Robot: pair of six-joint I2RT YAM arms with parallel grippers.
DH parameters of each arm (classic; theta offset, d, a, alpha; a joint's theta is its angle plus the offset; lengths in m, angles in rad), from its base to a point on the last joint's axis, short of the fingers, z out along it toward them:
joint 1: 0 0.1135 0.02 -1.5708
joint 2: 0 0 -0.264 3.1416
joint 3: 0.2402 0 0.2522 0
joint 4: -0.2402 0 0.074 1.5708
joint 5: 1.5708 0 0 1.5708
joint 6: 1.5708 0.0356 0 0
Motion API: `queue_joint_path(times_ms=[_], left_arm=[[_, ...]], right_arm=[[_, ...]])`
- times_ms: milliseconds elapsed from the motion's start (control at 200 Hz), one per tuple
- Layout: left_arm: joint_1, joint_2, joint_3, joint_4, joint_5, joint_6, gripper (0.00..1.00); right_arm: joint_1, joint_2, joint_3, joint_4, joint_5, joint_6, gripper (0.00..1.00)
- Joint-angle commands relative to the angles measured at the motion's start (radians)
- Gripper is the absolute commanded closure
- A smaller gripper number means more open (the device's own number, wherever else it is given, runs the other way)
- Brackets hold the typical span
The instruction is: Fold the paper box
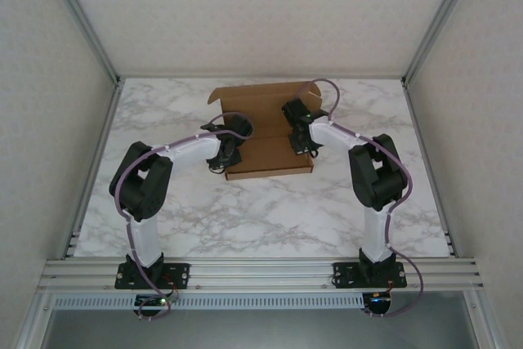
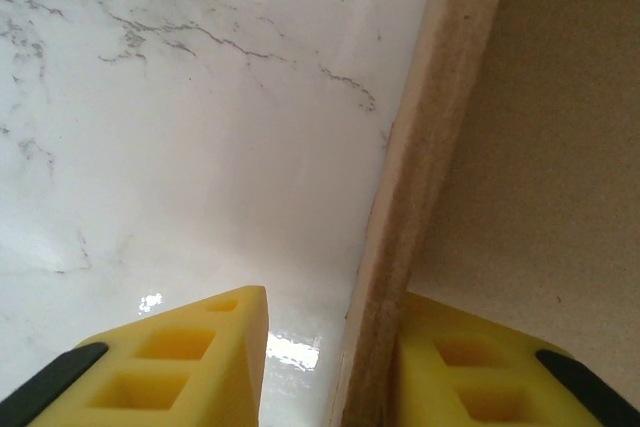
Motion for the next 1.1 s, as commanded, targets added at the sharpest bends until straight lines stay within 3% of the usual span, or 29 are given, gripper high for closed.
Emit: queue_joint_path(times_ms=[0,275,366,541,681,901,1097], left_arm=[[0.013,-0.035,-0.002,-0.031,-0.021,0.012,0.66],[0.013,-0.025,0.022,-0.041,-0.041,0.009,0.66],[0.015,-0.029,0.025,-0.04,-0.046,0.014,0.63],[0.031,-0.141,-0.056,0.089,0.012,0.112,0.43],[0.095,-0.244,-0.163,0.216,0.088,0.158,0.3],[0.16,-0.246,-0.217,0.348,0.286,0.272,0.37],[0.157,-0.201,-0.227,0.373,0.306,0.295,0.53]], right_arm=[[0.023,0.049,0.028,-0.07,0.091,-0.003,0.94],[0.091,0.092,0.042,-0.116,0.286,0.008,1.0],[0.087,0.083,0.025,-0.112,0.243,0.04,1.0],[0.06,-0.041,-0.065,-0.042,0.034,0.143,0.96],[0.058,-0.115,-0.108,-0.019,-0.038,0.226,0.93],[0.06,-0.184,-0.179,0.017,-0.099,0.331,0.95],[0.061,-0.225,-0.233,0.059,-0.109,0.37,0.94]])
